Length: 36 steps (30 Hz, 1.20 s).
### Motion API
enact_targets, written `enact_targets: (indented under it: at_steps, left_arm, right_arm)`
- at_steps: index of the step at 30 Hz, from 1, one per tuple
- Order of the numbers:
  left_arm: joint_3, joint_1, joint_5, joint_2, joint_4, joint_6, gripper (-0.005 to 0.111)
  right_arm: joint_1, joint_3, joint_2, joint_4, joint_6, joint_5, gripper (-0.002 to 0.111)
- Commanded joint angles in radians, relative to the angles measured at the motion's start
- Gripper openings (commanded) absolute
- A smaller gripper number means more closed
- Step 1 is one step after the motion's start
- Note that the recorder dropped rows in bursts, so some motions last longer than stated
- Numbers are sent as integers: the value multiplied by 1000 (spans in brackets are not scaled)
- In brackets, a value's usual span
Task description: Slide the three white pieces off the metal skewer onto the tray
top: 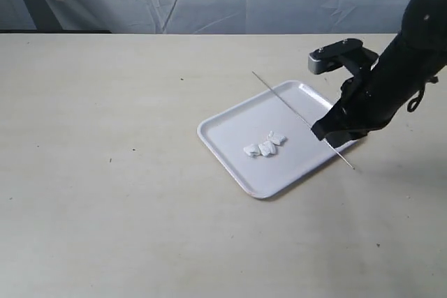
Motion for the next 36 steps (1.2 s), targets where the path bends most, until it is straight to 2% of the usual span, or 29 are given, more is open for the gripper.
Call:
enact_targets:
  at_steps: [1,2,6,8,10,14,17,21,24,27,30,33,36]
  left_arm:
    - [29,69,-89,-77,-6,3,6]
    - [39,89,-133,-94,-6,3,1]
    - [79,202,-343,-187,-6,15,0]
    - [99,261,-343,-231,-6,6,0]
    - [137,290,-343,-305,-6,-44,0]
    - [209,302,-343,-480,-6,-32,0]
    - [252,302,-343,-624,-6,57,0]
    - [315,302,-337,-802,-6,59,0]
    - [405,302,-199,-922,-6,59,0]
    - [530,302,10,-1022,-6,70,0]
    - [647,302,294,-1076,-6,65,0]
    - [753,302,563,-1076,-6,-32,0]
    - [832,302,664,-1076,-6,-88,0]
  right_arm:
    - [3,7,-126,18,-10,73,-1]
    - [3,9,-154,31,-14,83,-1]
    - [1,49,-318,128,-75,102,-1]
    - [1,82,-407,177,-136,100,-1]
    - [1,125,-511,228,-189,98,-1]
    - [1,232,-707,303,-273,79,-1]
    - [1,311,-838,294,-296,33,-1]
    - [1,398,-978,281,-296,-57,-1]
    - [1,425,-1055,281,-292,-74,-1]
    - [1,425,-1113,275,-285,-16,-1]
    - [1,425,-1147,282,-285,27,-1]
    - [1,425,-1165,327,-285,42,-1]
    - [-10,425,-1170,401,-285,65,-1]
